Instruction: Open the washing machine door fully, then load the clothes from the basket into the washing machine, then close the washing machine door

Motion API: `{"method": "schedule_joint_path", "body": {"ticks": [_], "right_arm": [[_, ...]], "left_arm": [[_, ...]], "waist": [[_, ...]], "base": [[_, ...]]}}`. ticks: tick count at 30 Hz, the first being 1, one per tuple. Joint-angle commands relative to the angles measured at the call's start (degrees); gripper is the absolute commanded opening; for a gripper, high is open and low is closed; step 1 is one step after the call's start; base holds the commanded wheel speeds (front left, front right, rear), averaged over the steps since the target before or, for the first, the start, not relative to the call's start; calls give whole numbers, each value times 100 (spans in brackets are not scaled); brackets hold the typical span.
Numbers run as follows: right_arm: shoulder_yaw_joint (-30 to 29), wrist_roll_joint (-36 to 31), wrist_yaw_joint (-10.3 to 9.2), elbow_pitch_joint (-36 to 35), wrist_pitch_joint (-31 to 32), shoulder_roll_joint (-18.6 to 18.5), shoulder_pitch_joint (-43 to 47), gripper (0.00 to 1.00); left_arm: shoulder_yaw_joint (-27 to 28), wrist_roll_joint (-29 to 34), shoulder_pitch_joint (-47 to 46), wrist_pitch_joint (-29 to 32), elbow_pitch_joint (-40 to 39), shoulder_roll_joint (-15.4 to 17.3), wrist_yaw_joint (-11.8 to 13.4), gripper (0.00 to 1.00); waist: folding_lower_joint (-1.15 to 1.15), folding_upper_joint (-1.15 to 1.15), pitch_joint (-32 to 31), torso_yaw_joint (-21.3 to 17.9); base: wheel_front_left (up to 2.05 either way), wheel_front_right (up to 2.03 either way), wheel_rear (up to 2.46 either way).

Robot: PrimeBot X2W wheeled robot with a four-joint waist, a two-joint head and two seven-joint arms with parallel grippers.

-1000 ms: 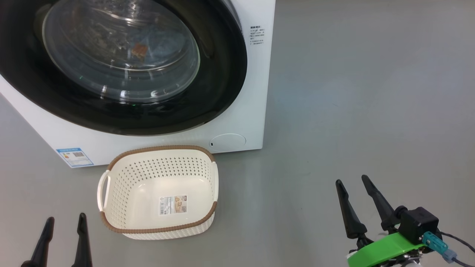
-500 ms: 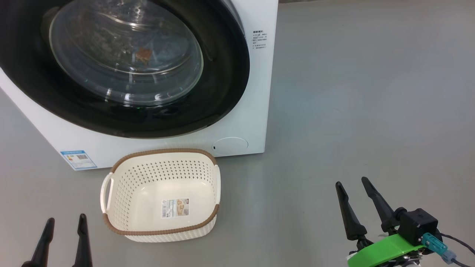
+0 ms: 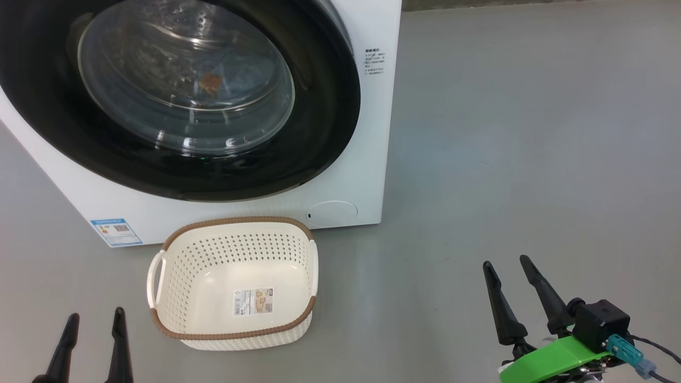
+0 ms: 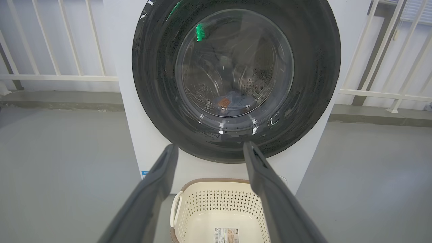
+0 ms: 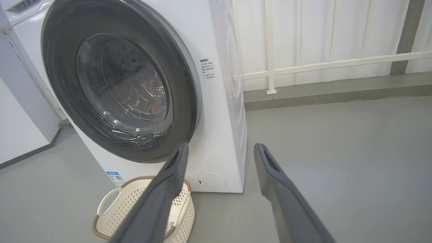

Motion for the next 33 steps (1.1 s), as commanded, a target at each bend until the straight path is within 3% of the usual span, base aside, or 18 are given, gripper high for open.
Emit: {"method": "schedule_joint_path", "body": {"ticks": [1,13,14,25,33], "right_arm": [[89,50,-15,-112,-27,21,30,100],[108,108,-15,-125,-27,21,34,100],[-11,69,0,14,1,8,98,0],[11,539,-1,258,96,-13,146,0],[-15,1063,-2,278,205,-38,108,0]], "left_arm": [[189,1,-105,-52,-95,54,-17,100],[113,-56,-72,-52,-104,86,-17,100],[-74,-56,1,0,5,4,0,0],[-121,-503,-53,140,252,-144,0,0],[-107,-986,-135,271,306,-158,-1,0]], "waist": [[0,0,-25,4],[0,0,-87,3],[0,0,-89,3],[13,0,-111,-4],[0,0,-105,-11]], "base": [[0,0,0],[0,0,0],[0,0,0],[0,0,0],[0,0,0]]}}
